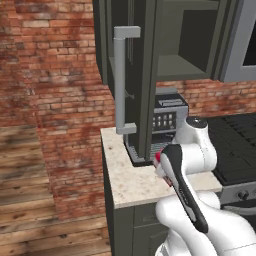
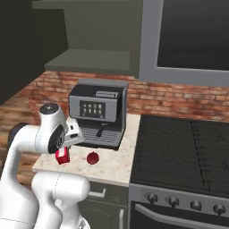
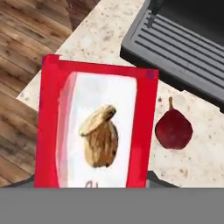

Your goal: Pick the pear, boxed food from the counter and place them in the cabinet. Then close the cabinet.

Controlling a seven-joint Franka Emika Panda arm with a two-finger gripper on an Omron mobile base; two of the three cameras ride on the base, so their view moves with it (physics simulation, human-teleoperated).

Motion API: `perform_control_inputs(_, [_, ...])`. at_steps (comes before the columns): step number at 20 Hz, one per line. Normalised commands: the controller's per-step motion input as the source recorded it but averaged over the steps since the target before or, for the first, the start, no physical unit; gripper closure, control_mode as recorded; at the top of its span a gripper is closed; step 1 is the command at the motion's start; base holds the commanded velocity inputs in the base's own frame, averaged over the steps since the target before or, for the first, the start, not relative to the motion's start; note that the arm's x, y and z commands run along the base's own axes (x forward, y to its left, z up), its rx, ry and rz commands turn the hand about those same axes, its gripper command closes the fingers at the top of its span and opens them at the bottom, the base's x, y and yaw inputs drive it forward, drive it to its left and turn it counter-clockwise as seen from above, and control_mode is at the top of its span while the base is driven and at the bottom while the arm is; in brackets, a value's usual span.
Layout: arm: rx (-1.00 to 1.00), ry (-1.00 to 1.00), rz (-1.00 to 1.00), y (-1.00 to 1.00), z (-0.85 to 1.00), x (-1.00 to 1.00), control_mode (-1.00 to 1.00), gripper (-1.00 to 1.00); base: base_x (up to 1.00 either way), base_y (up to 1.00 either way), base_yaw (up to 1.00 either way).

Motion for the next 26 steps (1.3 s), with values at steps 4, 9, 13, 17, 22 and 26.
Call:
perform_control_inputs(4, [-0.15,-0.30,-0.04,-0.19,1.00,-0.14,-1.00,1.00,0.00,0.00,0.00])
perform_control_inputs(9, [-0.08,-0.22,-0.08,-0.24,1.00,0.00,-1.00,1.00,0.00,0.00,0.00])
perform_control_inputs(13, [0.00,-0.08,-0.12,-0.26,1.00,0.02,-1.00,1.00,0.00,0.00,0.00])
perform_control_inputs(17, [0.00,-0.04,-0.09,-0.29,1.00,0.05,-1.00,1.00,0.00,0.00,0.00])
perform_control_inputs(22, [0.00,-0.04,-0.05,-0.25,0.99,0.21,-1.00,1.00,0.00,0.00,0.00])
perform_control_inputs(26, [0.00,-0.02,-0.02,-0.18,0.57,0.60,-1.00,1.00,0.00,0.00,0.00])
